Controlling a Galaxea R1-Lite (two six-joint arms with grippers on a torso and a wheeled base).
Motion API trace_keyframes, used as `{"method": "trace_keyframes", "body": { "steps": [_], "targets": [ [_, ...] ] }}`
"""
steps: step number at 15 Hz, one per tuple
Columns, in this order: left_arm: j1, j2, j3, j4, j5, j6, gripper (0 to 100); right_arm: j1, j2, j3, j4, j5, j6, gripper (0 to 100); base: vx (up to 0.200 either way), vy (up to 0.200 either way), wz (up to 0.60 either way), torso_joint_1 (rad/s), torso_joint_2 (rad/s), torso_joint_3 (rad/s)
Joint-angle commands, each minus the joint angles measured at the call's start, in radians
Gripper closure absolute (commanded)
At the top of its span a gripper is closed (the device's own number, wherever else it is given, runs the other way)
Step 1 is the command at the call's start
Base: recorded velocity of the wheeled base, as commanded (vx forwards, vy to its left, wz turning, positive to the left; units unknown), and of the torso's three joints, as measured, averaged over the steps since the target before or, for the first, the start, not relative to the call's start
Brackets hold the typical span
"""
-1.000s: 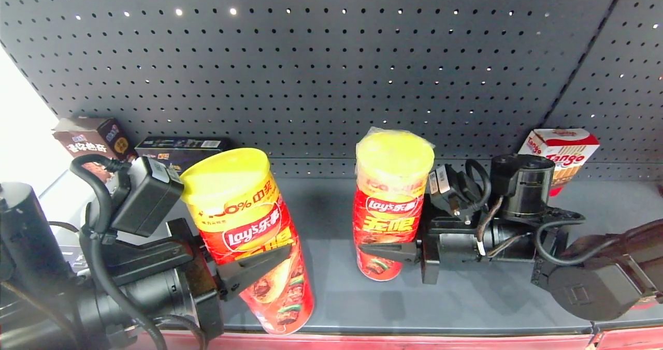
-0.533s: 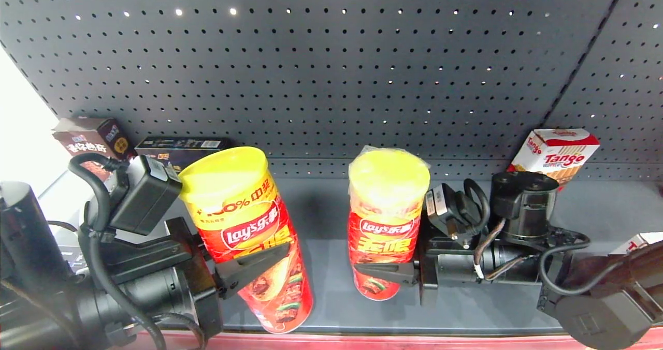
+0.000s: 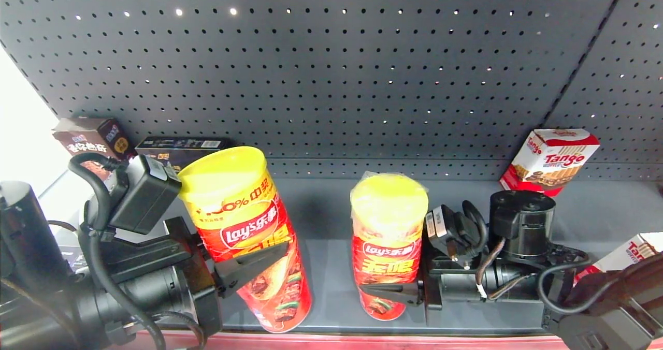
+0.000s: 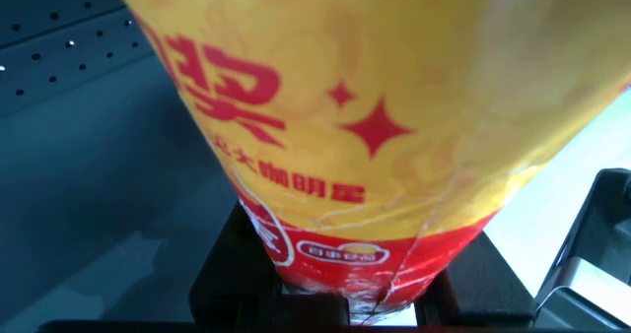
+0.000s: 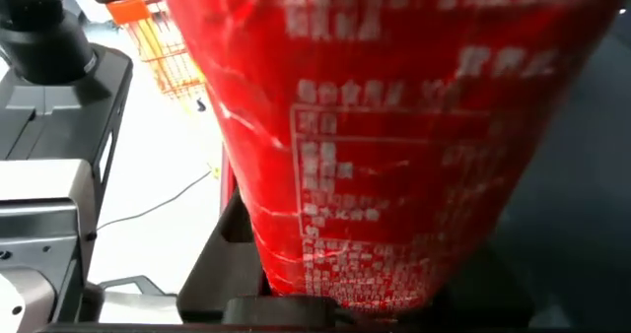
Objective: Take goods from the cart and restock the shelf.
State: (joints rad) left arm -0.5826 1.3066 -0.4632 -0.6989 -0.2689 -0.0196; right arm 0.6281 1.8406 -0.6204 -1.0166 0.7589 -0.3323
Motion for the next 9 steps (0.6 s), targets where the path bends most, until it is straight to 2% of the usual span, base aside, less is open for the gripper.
{"method": "trace_keyframes", "body": {
  "steps": [1,6,7,9],
  "targets": [
    [0.0,0.002,0.0,-0.001,0.0,0.0,100,-0.001,0.025,-0.016,-0.005,0.0,-0.001,100,0.0,0.0,0.0,0.0,0.0,0.0],
    [0.0,0.002,0.003,-0.001,-0.001,0.0,100,-0.001,0.055,-0.044,-0.013,-0.001,-0.002,100,0.0,0.0,0.0,0.0,0.0,0.0],
    [0.0,0.002,0.003,-0.001,-0.001,0.0,100,-0.001,0.054,-0.042,-0.013,-0.003,-0.005,0,0.0,0.0,0.0,0.0,0.0,0.0],
    [0.0,0.002,0.005,-0.001,-0.001,0.0,100,-0.005,0.043,-0.036,-0.013,-0.003,-0.005,0,0.0,0.0,0.0,0.0,0.0,0.0]
  ]
}}
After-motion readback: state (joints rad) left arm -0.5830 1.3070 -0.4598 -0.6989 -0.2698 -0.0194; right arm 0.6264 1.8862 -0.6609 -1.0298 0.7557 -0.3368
